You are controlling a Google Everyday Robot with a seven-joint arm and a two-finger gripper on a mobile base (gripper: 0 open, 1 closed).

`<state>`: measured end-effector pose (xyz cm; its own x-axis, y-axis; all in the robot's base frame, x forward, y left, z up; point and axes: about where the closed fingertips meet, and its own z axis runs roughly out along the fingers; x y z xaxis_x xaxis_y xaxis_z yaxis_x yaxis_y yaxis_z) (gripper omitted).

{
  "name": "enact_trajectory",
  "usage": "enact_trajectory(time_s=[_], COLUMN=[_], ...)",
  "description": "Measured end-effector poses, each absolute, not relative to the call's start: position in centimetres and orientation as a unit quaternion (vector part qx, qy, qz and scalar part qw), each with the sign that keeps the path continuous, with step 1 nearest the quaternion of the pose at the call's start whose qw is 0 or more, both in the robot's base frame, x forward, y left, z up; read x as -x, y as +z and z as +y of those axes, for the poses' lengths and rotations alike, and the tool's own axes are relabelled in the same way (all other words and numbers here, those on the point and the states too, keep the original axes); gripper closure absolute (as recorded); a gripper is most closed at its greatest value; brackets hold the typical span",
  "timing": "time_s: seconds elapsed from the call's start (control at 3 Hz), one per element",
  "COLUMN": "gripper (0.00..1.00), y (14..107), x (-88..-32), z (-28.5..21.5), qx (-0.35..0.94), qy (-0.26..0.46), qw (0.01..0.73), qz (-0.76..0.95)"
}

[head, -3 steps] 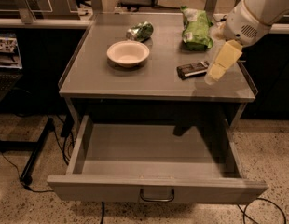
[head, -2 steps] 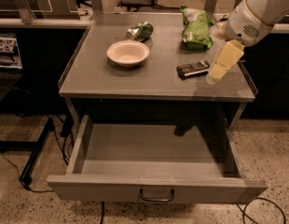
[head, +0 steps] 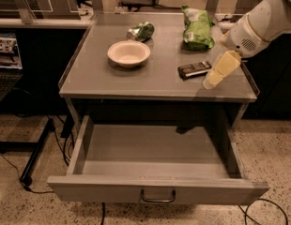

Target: Place rxbar chocolate into top drawer

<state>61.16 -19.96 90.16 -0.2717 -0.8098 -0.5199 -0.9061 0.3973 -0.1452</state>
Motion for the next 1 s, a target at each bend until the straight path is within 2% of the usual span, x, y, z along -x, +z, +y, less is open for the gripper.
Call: enact_trajectory(time_s=[0.67, 1.0], gripper=[0.00, 0.00], y=[87.3, 85.1], x=[-68.3, -71.1], z=[-22.1, -22.0], qx=[0.522, 0.523], qy=[0.103, 0.117], qw=[0.317, 0.311], qz=[0.785, 0.785])
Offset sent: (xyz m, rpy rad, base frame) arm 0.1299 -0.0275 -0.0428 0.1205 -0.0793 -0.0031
